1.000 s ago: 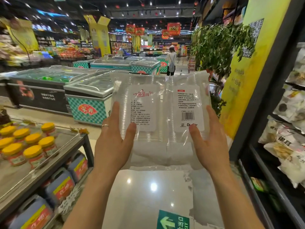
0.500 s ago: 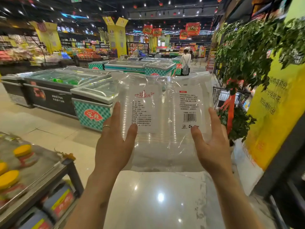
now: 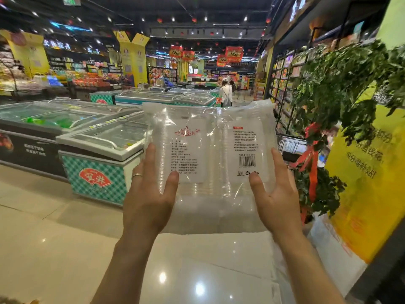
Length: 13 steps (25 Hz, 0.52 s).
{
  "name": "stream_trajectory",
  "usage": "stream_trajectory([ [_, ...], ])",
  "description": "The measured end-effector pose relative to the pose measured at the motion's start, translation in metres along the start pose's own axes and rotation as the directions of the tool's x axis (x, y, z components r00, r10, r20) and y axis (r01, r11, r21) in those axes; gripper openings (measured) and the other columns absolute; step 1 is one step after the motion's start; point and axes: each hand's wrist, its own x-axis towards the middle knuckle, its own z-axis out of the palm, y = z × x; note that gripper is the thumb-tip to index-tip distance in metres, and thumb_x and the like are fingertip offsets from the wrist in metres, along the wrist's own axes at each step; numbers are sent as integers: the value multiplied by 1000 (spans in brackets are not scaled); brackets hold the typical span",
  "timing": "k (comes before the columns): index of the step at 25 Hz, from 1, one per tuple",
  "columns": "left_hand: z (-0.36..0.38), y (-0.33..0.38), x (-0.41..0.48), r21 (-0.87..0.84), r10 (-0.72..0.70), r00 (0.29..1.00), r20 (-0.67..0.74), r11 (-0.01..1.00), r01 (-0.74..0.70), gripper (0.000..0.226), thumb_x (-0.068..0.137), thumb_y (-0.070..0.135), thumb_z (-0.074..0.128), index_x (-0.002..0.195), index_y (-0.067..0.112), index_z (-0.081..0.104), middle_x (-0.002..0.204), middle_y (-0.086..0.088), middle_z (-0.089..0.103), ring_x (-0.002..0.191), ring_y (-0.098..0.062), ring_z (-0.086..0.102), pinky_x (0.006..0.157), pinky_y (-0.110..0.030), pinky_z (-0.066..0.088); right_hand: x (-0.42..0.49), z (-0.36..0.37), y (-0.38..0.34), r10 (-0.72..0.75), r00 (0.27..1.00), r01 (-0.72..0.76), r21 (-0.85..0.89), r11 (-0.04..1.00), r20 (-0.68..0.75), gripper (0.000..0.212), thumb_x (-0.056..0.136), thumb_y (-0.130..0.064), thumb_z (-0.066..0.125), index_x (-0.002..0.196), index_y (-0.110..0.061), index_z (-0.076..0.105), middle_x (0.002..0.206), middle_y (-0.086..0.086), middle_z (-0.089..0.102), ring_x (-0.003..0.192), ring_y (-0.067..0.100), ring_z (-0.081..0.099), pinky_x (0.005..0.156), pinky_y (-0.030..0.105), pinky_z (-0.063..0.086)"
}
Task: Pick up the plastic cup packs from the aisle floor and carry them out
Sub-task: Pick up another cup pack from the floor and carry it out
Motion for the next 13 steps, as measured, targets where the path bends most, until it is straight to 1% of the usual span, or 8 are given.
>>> stream_trajectory([
  [2, 9, -24, 44, -8, 5, 1000, -11, 1000, -5, 69, 97, 53, 44, 153, 48, 4, 157, 3, 28, 136, -20, 34, 101, -40, 34, 33, 39, -1, -2, 1000, 2, -10, 1000, -17, 66, 94, -40, 56, 152, -40, 24, 142, -1, 40, 106, -4, 34, 91, 24, 30],
  [4, 19, -45, 81, 2, 2, 1000, -2, 1000, -2, 70, 98, 48, 47, 153, 48, 4, 158, 4, 27, 136, -21, 34, 103, -43, 34, 59, 73, 1, 1, 1000, -1, -12, 1000, -24, 66, 94, -39, 56, 152, -40, 24, 144, -1, 39, 108, -4, 33, 93, 24, 29],
  [7, 41, -74, 136, 18, 23, 999, 24, 1000, -24, 69, 97, 54, 43, 153, 48, 3, 157, 2, 29, 134, -23, 37, 101, -44, 36, 101, 119, 10, -5, 1000, 4, -27, 1000, -25, 67, 94, -40, 56, 152, -38, 23, 147, -3, 37, 110, -8, 29, 95, 24, 28],
  [10, 68, -96, 182, 28, 31, 999, 44, 999, -32, 72, 92, 58, 38, 153, 46, 3, 158, 1, 29, 136, -24, 35, 102, -44, 35, 141, 155, 23, -1, 999, 0, -31, 1000, -36, 66, 95, -37, 57, 153, -36, 24, 146, -3, 38, 104, -18, 24, 92, 21, 26],
  [13, 101, -114, 223, 29, 27, 998, 53, 999, -29, 75, 88, 59, 38, 153, 47, 3, 158, -1, 30, 136, -25, 36, 102, -43, 36, 182, 187, 45, 8, 999, -9, -29, 1000, -38, 67, 95, -36, 57, 152, -37, 24, 145, -2, 39, 101, -19, 24, 90, 23, 28],
])
